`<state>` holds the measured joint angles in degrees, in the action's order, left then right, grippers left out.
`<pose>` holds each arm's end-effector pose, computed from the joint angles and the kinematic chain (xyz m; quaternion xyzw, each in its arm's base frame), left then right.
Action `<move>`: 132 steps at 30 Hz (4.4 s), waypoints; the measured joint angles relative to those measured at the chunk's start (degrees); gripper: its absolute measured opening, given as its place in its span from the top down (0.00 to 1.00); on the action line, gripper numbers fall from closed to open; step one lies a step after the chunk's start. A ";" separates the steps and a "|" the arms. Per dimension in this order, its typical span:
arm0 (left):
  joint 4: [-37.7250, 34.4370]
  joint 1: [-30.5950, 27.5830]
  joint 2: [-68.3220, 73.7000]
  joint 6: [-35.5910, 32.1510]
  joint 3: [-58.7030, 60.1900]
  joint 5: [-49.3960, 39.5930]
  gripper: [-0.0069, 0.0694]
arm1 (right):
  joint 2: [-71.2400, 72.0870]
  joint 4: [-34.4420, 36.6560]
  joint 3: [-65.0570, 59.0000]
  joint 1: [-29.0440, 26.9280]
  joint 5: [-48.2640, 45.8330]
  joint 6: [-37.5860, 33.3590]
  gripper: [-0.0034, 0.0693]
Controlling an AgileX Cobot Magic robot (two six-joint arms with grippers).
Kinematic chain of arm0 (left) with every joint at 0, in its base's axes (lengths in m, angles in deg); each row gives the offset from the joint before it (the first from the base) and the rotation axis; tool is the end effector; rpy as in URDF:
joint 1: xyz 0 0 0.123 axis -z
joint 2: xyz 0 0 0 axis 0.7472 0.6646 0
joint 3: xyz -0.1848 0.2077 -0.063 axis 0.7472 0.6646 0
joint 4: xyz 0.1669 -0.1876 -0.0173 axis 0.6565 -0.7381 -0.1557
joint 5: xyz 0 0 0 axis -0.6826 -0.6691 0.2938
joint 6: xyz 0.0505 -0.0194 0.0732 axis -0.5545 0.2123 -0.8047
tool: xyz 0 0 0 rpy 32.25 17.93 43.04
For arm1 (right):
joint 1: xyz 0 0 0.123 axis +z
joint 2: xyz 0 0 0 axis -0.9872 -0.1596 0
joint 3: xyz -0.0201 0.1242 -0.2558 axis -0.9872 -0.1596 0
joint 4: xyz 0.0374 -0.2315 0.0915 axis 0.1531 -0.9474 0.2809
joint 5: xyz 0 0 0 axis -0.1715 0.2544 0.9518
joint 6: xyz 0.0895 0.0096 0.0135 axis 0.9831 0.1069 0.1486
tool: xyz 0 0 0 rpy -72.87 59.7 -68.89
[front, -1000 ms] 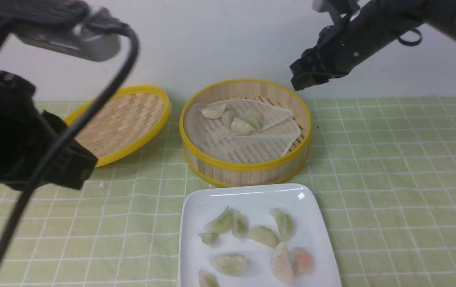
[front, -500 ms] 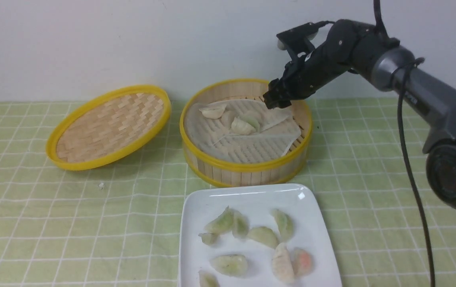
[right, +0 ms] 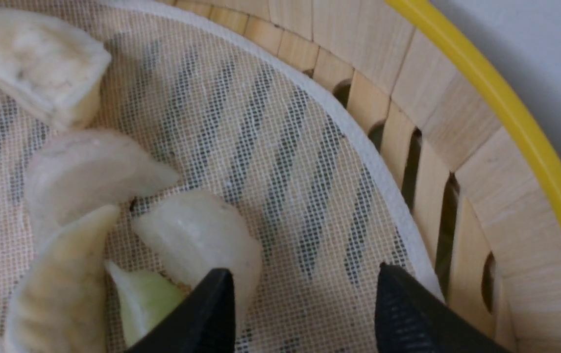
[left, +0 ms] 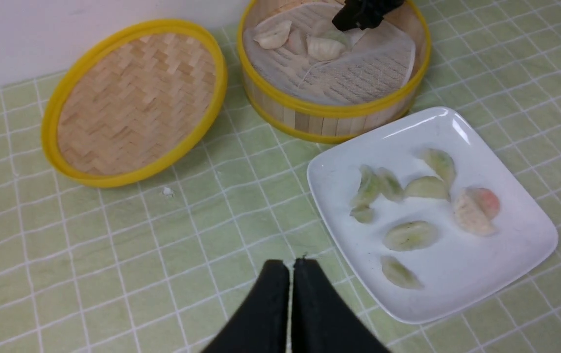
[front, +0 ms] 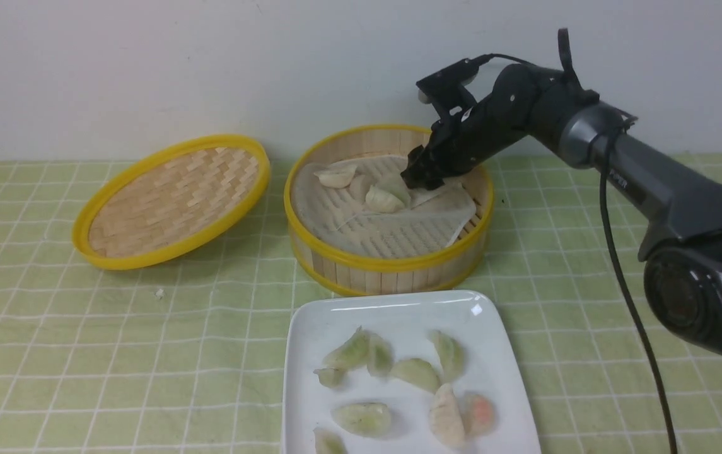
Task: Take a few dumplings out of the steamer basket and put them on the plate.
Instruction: Use the right arm to grab a dumpling from inside the steamer, then use the right arm to put the dumpling into the plate, then use the right arm to grab a dumpling from inside the steamer
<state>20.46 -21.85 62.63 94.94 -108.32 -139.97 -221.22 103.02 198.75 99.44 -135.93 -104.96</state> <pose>0.0711 -0.0301 0.4544 0.1502 0.8800 -0.1017 0.4389 0.5270 0.2037 0.1552 -0.3145 0.8931 0.1395 0.2900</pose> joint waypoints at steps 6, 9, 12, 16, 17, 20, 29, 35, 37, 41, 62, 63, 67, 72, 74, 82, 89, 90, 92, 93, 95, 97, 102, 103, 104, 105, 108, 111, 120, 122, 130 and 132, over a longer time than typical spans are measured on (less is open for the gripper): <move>1.39 0.00 0.04 0.00 0.00 0.00 0.92 | 0.00 0.29 0.00 0.78 1.00 -0.01 0.45; 2.53 0.00 0.17 0.00 0.00 0.00 0.92 | 0.00 0.45 0.00 0.98 2.27 -0.01 0.45; 2.95 0.00 0.17 0.00 0.00 0.00 0.92 | 0.00 0.79 0.00 1.15 3.72 -0.01 0.45; 3.16 0.00 0.51 0.00 0.00 0.00 0.92 | 0.00 0.79 0.00 1.44 4.76 -0.07 0.45; 3.28 0.00 0.66 0.00 0.00 0.00 0.92 | 0.00 0.79 0.00 1.44 4.82 -0.13 0.45; 3.74 0.00 1.22 0.00 0.00 0.00 0.92 | 0.00 0.79 0.00 1.44 4.81 -0.18 0.45; 3.93 0.00 2.49 0.32 0.04 0.00 0.92 | 0.00 0.68 0.00 1.44 1.83 -0.18 0.45; 3.93 0.00 2.49 1.98 0.04 0.00 0.92 | 0.00 0.73 0.00 1.44 0.89 -0.18 0.46; 3.88 0.00 2.49 2.02 0.04 0.00 0.92 | 0.00 0.73 0.06 1.44 0.61 -0.18 0.47; 2.88 0.00 2.49 2.25 0.04 0.00 0.92 | 0.00 0.73 0.29 1.44 -1.10 -1.33 0.59; 0.02 0.00 2.49 2.42 0.04 0.00 0.92 | 9.13 -7.65 0.40 0.93 -10.13 3.17 0.92; -0.12 0.00 2.49 2.42 0.04 0.00 0.92 | 9.81 -8.31 0.40 0.71 -11.94 3.78 0.92; -0.12 0.00 2.49 2.42 0.04 0.00 0.92 | 12.59 -8.88 0.40 -0.59 -18.91 6.08 0.92; -0.17 0.00 2.49 2.33 0.04 0.00 0.92 | 19.03 -7.12 -1.79 -2.26 -20.60 8.39 0.92; -0.23 0.00 2.49 2.33 0.04 0.00 0.92 | 22.63 -6.63 -5.88 -2.49 -20.54 9.62 0.92; -5.87 0.00 2.49 1.89 0.04 0.00 0.92 | 41.17 1.67 -39.23 -0.20 -20.42 7.38 0.92; -8.33 0.00 2.49 0.38 0.04 0.00 0.92 | 44.46 8.26 -59.92 4.65 -11.22 3.58 0.95; -8.42 0.00 2.49 0.38 0.04 0.00 0.92 | 43.93 8.37 -61.37 5.56 -9.32 3.32 0.94; -8.53 0.00 2.49 0.33 0.04 0.00 0.92 | 43.05 8.36 -62.37 6.68 -6.65 2.83 0.90; -8.78 0.00 2.49 0.27 0.04 0.00 0.92 | 42.14 8.41 -62.48 7.49 -5.20 2.71 0.86; -8.84 0.00 2.49 0.27 0.04 0.00 0.92 | 41.61 8.47 -62.25 7.92 -3.65 2.76 0.79; -8.84 0.00 2.49 0.27 0.04 0.00 0.92 | 41.56 7.89 -60.92 7.91 -3.49 2.81 0.72; -9.64 0.00 2.49 0.27 0.04 0.00 0.92 | 42.78 2.08 -53.60 7.91 -4.06 3.99 0.59; -9.70 0.00 2.49 0.27 0.04 0.00 0.92 | 43.13 0.50 -51.31 7.91 -4.14 4.90 0.57; -9.83 0.00 2.49 0.27 0.04 0.00 0.92 | 43.25 -0.82 -48.78 7.91 -4.14 5.73 0.55; -10.01 0.00 2.49 0.27 0.04 0.00 0.92 | 43.13 -3.20 -45.46 7.91 -4.07 6.90 0.53; -10.10 0.00 2.49 0.27 0.04 0.00 0.92 | 41.22 -6.31 -38.24 7.38 -4.20 8.40 0.49; -10.62 0.00 2.49 0.27 0.04 0.00 0.92 | 35.97 -7.31 -29.78 6.03 -5.62 8.92 0.46; -13.12 0.00 2.49 0.73 0.04 0.00 0.92 | 16.18 -7.09 -12.33 1.66 -6.93 6.57 0.44; -13.41 0.00 2.49 1.74 0.04 0.00 0.92 | 11.77 -5.97 -8.50 0.85 -6.99 5.69 0.44; -13.48 0.00 2.49 3.01 0.04 0.00 0.92 | 3.35 -2.15 -1.57 0.75 -5.51 2.98 0.44; -13.48 0.00 2.49 3.01 0.04 0.00 0.92 | 2.26 -2.15 -1.34 0.75 -4.76 2.98 0.44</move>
<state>6.98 -21.85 65.11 97.94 -108.28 -139.97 -218.96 100.87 197.41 100.19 -140.69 -101.97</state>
